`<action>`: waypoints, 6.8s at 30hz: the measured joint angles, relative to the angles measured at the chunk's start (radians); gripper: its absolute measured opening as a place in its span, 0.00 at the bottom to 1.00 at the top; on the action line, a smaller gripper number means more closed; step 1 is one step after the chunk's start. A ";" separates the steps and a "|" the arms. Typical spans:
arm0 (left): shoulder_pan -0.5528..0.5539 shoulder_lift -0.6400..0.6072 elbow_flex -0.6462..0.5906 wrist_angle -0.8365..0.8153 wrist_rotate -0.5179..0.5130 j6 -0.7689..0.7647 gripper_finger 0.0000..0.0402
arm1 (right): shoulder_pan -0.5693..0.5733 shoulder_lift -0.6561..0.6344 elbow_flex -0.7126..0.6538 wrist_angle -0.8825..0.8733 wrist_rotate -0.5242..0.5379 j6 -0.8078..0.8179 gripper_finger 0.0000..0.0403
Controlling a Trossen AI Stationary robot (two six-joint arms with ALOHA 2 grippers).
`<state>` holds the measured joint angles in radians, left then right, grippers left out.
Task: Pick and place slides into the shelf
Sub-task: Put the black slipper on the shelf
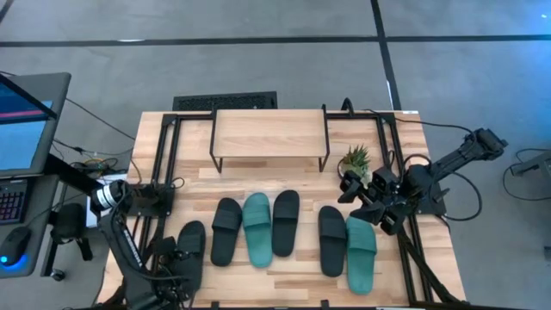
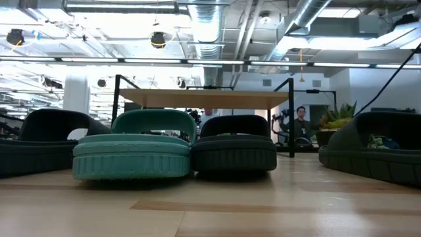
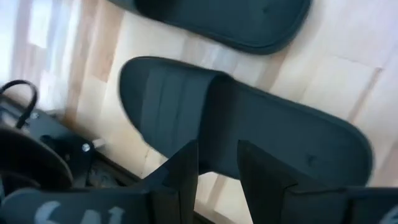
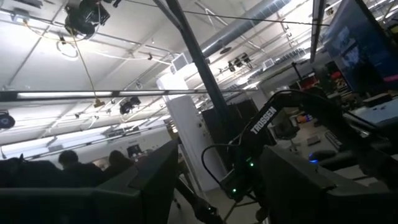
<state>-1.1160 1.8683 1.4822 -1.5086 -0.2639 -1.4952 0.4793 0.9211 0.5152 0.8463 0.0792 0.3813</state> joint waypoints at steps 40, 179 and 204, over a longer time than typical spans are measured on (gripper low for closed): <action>0.018 0.065 -0.091 0.041 -0.029 0.113 0.40 | 0.025 -0.001 0.000 -0.024 -0.003 -0.024 0.53; 0.179 -0.178 0.080 -0.063 -0.168 0.465 0.00 | 0.024 0.000 0.000 -0.031 -0.001 -0.004 0.53; 0.462 -0.184 0.213 -0.063 -0.564 0.883 0.00 | 0.021 0.000 0.000 -0.032 0.000 0.003 0.53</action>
<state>-0.6536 1.6839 1.6953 -1.5711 -0.8282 -0.6126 0.5007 0.9207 0.5152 0.8146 0.0792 0.3847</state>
